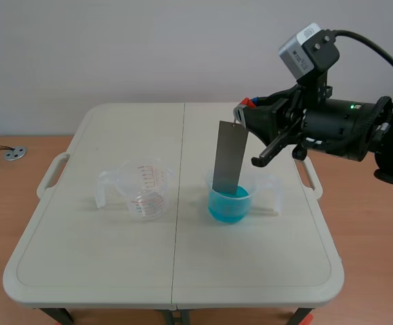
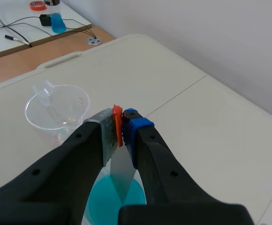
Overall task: Hold the metal plate by the orange handle, dip it into the blue solution, take it out and point at it, then put the plate back in the beaker on the left.
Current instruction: 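Hold the plate still in the solution, then raise the plate and point at it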
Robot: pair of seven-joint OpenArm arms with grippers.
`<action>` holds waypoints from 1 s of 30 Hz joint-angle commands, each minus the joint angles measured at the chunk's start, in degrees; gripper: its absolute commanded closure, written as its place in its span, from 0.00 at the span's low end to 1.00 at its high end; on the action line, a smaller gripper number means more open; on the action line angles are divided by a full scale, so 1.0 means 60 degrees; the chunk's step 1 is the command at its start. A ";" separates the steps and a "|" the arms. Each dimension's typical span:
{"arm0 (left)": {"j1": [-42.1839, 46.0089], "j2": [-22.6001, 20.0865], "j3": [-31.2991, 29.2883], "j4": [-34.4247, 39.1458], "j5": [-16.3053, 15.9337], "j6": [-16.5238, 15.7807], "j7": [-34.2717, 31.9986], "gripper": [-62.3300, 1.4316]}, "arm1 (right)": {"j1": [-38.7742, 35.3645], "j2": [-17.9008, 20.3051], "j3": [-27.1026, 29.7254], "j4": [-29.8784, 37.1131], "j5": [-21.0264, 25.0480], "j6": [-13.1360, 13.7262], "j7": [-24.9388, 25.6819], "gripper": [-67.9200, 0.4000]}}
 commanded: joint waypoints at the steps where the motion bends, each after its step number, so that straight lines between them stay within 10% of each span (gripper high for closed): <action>1: 0.0047 -0.0168 -0.0087 0.0106 0.0142 -0.0022 -0.0237 0.95 | 0.0044 0.0153 0.0197 0.0423 0.0149 0.0109 0.0131 0.97; 18: -0.2342 -0.2710 -0.0714 0.1064 -0.0404 -0.0066 -0.0368 0.95 | -0.0044 0.0153 0.0645 0.2259 0.0692 0.0109 -0.1147 0.97; 30: -0.6156 -0.3515 0.0455 0.1064 -0.0397 -0.2211 0.0233 0.95 | -0.0040 0.0153 0.0648 0.3279 0.1898 0.0109 -0.2616 0.97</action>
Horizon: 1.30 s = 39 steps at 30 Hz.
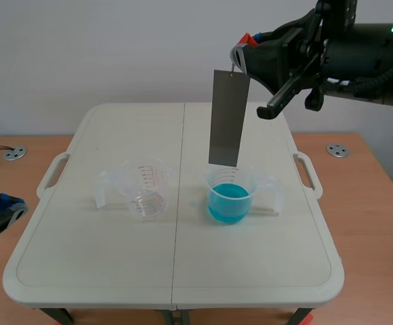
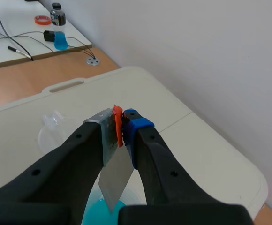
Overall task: Hold the metal plate by the orange handle, dip it into the blue solution, take it out and point at it, then put the plate back in the beaker on the left.
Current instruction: 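Raise the plate and point at it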
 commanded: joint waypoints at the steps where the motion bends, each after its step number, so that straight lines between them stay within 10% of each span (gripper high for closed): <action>1: -0.0390 -0.0007 0.0313 0.0069 -0.0073 0.0022 0.0098 0.95 | 0.0113 0.0073 0.0120 0.0273 0.0251 0.0066 -0.0044 0.97; 19: -0.5278 0.0517 0.4728 -0.1056 -0.0076 0.0033 0.2175 0.95 | 0.0117 0.0069 0.0517 0.0579 0.1067 0.0066 -0.0441 0.97; 39: -0.7715 0.2459 0.6670 -0.2652 -0.0069 -0.0040 0.2171 0.95 | 0.0113 0.0047 0.0517 0.0579 0.1067 0.0066 -0.0441 0.97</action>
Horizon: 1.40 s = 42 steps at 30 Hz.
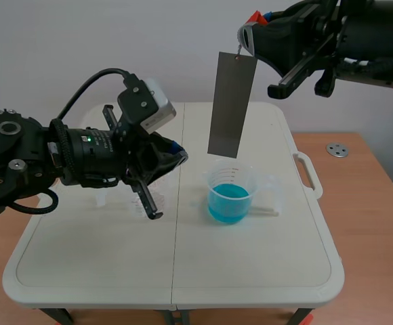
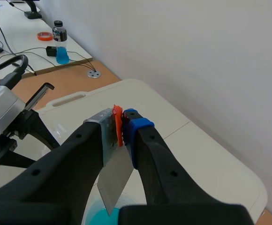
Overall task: Hold the metal plate by the orange handle, dip it into the blue solution, take it out and point at it, then put the plate back in the beaker on the left.
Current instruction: 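Raise the plate and point at it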
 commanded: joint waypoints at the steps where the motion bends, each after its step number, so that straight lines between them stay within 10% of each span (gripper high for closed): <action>1: -0.0149 0.0131 -0.0004 0.0055 -0.0062 0.0015 -0.0124 0.95 | 0.0113 0.0047 0.0062 0.0168 0.0168 0.0066 0.0113 0.97; 30: 0.0295 0.0153 -0.0066 0.0033 -0.0066 0.0634 -0.0645 0.95 | 0.0113 0.0047 0.0062 0.0168 0.0168 0.0066 0.0113 0.97; 42: 0.4652 -0.2444 -0.4105 0.2634 -0.0608 0.1384 -0.1785 0.95 | 0.0117 0.0047 0.0062 0.0168 0.0168 0.0066 0.0117 0.97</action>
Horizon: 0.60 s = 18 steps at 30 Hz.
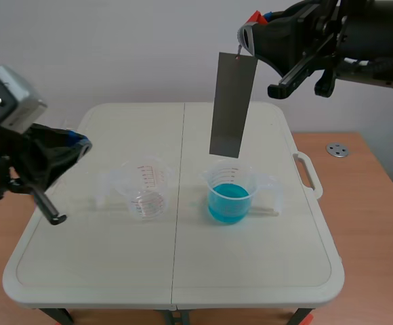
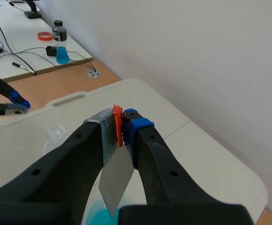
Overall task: Hold the metal plate by the orange handle, dip it into the blue solution, take it out and point at it, then put the plate back in the beaker on the left.
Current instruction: 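Raise the plate and point at it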
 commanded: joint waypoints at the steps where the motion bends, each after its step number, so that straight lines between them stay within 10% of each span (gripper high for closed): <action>1: 0.0922 -0.0240 -0.0681 0.0280 -0.0109 -0.0015 -0.0259 0.95 | 0.0117 0.0047 0.0062 0.0168 0.0124 0.0066 0.0142 0.97; 9: 0.5646 -0.0412 -0.4524 0.0805 -0.0838 0.0229 -0.1082 0.95 | 0.0226 0.0047 0.0058 0.0168 0.0124 0.0066 0.0138 0.97; 18: 0.8983 0.1166 -0.6375 0.0732 -0.1231 0.0226 -0.1162 0.95 | 0.0648 0.0047 0.0044 0.0168 0.0244 0.0066 0.0138 0.97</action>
